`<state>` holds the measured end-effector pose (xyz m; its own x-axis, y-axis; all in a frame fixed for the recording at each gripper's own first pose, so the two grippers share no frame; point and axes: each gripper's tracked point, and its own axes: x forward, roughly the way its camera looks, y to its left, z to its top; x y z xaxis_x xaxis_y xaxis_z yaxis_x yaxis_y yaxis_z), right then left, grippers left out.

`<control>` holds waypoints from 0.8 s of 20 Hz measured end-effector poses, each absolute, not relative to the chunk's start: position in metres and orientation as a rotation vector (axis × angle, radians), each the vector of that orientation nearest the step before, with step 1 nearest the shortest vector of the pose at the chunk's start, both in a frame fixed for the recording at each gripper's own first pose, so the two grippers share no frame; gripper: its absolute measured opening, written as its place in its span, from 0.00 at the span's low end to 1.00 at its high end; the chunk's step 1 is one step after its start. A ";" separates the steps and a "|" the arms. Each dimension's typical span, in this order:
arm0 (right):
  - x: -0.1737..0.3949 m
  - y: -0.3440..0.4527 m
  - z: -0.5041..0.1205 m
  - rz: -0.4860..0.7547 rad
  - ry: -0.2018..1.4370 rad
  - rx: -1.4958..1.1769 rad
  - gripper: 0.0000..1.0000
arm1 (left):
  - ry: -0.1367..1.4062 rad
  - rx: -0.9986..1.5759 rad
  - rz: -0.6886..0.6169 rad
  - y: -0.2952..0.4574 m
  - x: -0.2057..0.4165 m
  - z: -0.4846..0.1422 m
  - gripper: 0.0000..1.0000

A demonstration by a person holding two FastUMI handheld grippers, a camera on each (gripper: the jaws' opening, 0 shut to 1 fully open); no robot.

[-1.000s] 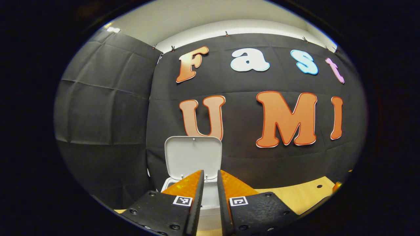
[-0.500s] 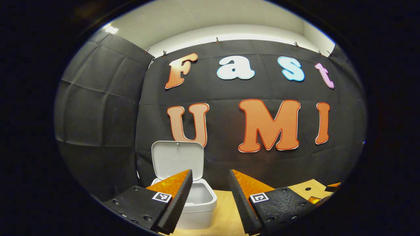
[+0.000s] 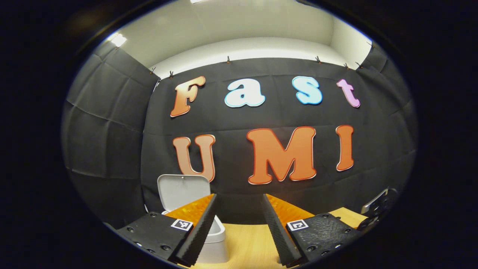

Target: Press the lid of the desktop garbage bin to open it, pick up the crumpled paper on the desktop and throw it into the bin, then pick up the pop can on the desktop and drop it into the bin, and finally close the garbage bin lid.

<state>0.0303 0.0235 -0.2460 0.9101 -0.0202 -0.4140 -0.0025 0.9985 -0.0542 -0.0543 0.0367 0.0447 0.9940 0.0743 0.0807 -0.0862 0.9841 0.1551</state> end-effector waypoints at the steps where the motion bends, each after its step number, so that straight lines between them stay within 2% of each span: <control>1: 0.030 0.022 -0.256 -0.012 0.444 -0.063 0.94 | -0.080 0.169 0.071 0.032 -0.057 0.047 0.77; 6: 0.035 0.022 -0.299 -0.001 0.533 -0.091 0.94 | -0.151 0.128 0.061 0.027 -0.072 0.072 0.79; 16: 0.044 0.028 -0.374 0.034 0.699 -0.136 0.95 | -0.045 0.148 0.143 0.052 -0.076 0.045 0.80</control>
<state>0.0442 0.0276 -0.3744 0.7653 -0.0143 -0.6436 -0.0771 0.9905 -0.1137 -0.0762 0.0516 0.0446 0.9888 0.1388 0.0551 -0.1454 0.9789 0.1436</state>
